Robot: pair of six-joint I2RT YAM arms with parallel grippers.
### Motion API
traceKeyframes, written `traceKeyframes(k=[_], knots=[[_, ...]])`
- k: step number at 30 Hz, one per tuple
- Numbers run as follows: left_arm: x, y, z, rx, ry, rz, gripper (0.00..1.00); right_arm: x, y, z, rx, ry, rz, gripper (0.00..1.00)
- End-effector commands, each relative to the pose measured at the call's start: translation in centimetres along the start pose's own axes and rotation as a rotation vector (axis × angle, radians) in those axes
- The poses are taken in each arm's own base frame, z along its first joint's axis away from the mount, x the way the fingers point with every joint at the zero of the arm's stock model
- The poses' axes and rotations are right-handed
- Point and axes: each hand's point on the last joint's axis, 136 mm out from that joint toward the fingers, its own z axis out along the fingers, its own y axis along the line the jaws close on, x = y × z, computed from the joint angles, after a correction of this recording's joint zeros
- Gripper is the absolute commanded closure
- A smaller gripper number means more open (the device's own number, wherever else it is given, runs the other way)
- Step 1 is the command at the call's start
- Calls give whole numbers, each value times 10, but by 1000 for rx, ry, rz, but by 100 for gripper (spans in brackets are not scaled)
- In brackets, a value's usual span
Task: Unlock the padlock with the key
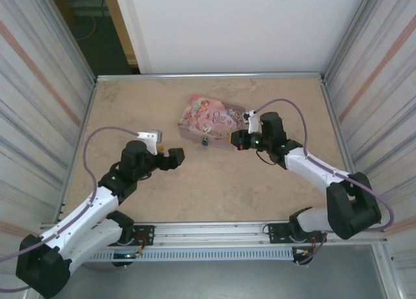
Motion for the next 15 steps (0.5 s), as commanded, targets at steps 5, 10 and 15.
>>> traceKeyframes(k=[5, 10, 15], knots=[[18, 13, 11, -22, 28, -14, 2, -27, -2, 15, -70, -53, 71, 100], [31, 8, 27, 24, 103, -2, 4, -31, -9, 28, -73, -53, 99, 100], [38, -3, 46, 88, 170, 6, 9, -30, -17, 39, -75, -45, 123, 100]])
